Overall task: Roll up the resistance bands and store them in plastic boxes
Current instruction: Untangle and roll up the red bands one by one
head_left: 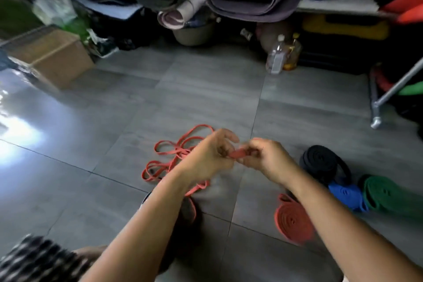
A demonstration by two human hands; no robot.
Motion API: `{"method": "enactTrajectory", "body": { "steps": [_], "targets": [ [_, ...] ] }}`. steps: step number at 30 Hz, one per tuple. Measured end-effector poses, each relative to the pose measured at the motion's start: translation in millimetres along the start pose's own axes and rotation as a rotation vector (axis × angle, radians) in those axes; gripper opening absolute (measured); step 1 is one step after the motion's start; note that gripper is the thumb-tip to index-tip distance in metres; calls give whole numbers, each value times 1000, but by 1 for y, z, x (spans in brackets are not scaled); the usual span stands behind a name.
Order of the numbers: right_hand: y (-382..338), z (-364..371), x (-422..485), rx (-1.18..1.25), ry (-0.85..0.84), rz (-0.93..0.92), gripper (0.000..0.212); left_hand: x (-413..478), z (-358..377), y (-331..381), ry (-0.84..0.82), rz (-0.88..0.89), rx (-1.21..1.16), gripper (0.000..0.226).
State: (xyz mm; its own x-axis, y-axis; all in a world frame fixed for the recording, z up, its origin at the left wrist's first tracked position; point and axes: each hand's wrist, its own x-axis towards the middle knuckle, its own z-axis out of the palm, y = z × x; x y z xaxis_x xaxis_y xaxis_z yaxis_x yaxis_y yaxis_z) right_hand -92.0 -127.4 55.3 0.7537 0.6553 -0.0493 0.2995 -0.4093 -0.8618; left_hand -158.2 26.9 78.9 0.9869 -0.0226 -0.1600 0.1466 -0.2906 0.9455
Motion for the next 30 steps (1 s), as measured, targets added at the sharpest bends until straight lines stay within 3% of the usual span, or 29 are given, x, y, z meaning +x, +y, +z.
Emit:
{"method": "enactTrajectory", "body": {
  "steps": [3, 6, 10, 12, 14, 17, 18, 23, 25, 30],
  "targets": [
    [-62, -42, -10, -5, -107, -69, 7, -20, -16, 48, -42, 28, -109, 33],
    [-109, -70, -32, 112, -133, -140, 18, -39, -20, 85, -172, 102, -2, 12],
    [-135, -88, -63, 307, -63, -158, 13, -46, -13, 98, -158, 151, -103, 25],
    [-131, -89, -72, 292, -14, -121, 15, -46, -3, 95, -129, 128, -200, 16],
    [-119, -87, -76, 123, 63, -81, 18, -43, 10, 91, -86, 76, -223, 18],
    [-99, -84, -78, -477, 120, -114, 29, -35, 22, 87, -59, -15, -89, 21],
    [-95, -83, -78, -572, 91, -136, 30, -32, 22, 86, -54, -35, -46, 20],
    [-89, -81, -69, -717, 89, -148, 20, -21, 26, 85, -119, 5, 30, 8],
    [-86, -86, -66, -612, 122, -167, 14, -18, 23, 86, -105, -1, -58, 7],
    [-82, -98, -65, 166, 143, -96, 17, -13, 16, 89, -236, -60, -493, 11]
  ]
}}
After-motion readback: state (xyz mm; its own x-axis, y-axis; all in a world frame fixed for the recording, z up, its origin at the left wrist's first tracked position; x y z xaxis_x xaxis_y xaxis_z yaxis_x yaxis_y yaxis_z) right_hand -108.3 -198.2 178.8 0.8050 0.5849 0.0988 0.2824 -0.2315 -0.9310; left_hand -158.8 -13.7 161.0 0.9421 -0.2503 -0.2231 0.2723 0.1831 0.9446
